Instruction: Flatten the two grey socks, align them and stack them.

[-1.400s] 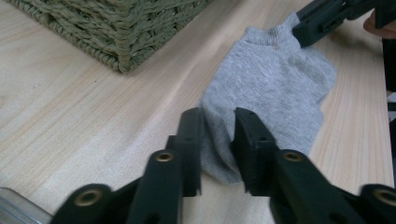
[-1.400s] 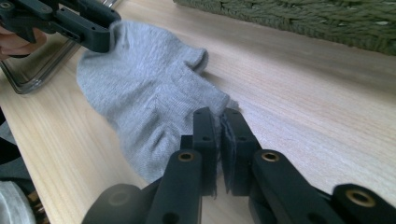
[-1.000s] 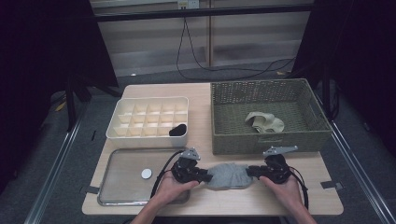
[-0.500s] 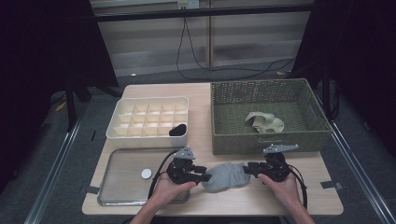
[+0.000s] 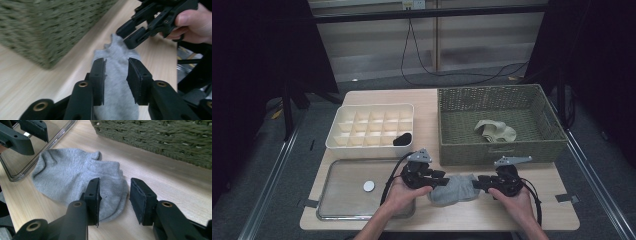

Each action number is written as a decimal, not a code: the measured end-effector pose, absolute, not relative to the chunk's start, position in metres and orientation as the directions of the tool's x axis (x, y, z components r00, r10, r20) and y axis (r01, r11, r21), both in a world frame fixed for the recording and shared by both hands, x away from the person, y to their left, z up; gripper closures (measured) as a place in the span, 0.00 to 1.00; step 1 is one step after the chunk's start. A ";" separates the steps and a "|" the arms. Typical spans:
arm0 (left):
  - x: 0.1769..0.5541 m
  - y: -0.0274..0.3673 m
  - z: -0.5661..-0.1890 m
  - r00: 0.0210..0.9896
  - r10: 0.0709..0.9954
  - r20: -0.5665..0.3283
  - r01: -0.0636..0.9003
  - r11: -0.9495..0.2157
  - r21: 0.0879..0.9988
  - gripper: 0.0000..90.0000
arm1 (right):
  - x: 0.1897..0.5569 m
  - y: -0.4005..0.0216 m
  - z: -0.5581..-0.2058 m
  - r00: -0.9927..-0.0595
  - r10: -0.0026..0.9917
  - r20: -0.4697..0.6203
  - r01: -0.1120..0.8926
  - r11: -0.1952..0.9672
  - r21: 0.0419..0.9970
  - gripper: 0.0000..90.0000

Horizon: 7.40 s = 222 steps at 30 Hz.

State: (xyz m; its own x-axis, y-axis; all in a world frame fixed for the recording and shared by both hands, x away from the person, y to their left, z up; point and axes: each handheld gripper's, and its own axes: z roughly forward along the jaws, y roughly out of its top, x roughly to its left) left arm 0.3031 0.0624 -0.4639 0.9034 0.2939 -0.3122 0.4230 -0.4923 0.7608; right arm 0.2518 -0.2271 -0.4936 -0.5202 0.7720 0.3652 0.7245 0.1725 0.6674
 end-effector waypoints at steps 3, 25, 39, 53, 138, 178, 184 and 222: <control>0.303 0.050 -0.474 0.906 0.281 -0.318 0.422 -0.520 0.743 0.79 | 0.251 -0.226 -0.494 -0.520 0.774 0.362 0.725 0.175 0.666 0.67; 0.300 0.022 -0.501 0.912 0.286 -0.295 0.410 -0.599 0.687 0.87 | 0.250 -0.222 -0.501 -0.530 0.780 0.333 0.726 0.216 0.653 0.72; 0.297 0.024 -0.500 0.914 0.269 -0.303 0.405 -0.608 0.683 0.86 | 0.252 -0.217 -0.500 -0.528 0.776 0.345 0.730 0.207 0.651 0.95; 0.293 0.023 -0.502 0.915 0.272 -0.298 0.403 -0.588 0.701 0.84 | 0.247 -0.216 -0.478 -0.561 0.733 0.384 0.680 0.145 0.718 0.96; 0.278 0.097 -0.492 0.894 0.318 -0.316 0.445 -0.544 0.711 0.78 | 0.252 -0.135 -0.499 -0.684 0.638 0.355 0.654 0.320 0.685 0.96; 0.294 0.049 -0.483 0.917 0.257 -0.304 0.398 -0.555 0.731 0.87 | 0.238 -0.194 -0.481 -0.605 0.703 0.375 0.677 0.206 0.707 0.92; 0.292 0.049 -0.493 0.917 0.262 -0.302 0.400 -0.575 0.714 0.88 | 0.241 -0.194 -0.485 -0.594 0.710 0.378 0.686 0.202 0.699 0.90; 0.291 0.050 -0.500 0.909 0.288 -0.300 0.414 -0.556 0.721 0.90 | 0.247 -0.180 -0.489 -0.605 0.700 0.379 0.682 0.210 0.701 0.92</control>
State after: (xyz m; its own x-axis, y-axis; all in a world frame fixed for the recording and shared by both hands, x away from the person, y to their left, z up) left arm 0.2911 0.0497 -0.5004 0.9093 0.2880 -0.3004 0.4141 -0.5557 0.7209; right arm 0.2465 -0.1801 -0.4895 -0.6050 0.7002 0.3790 0.6819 0.2099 0.7007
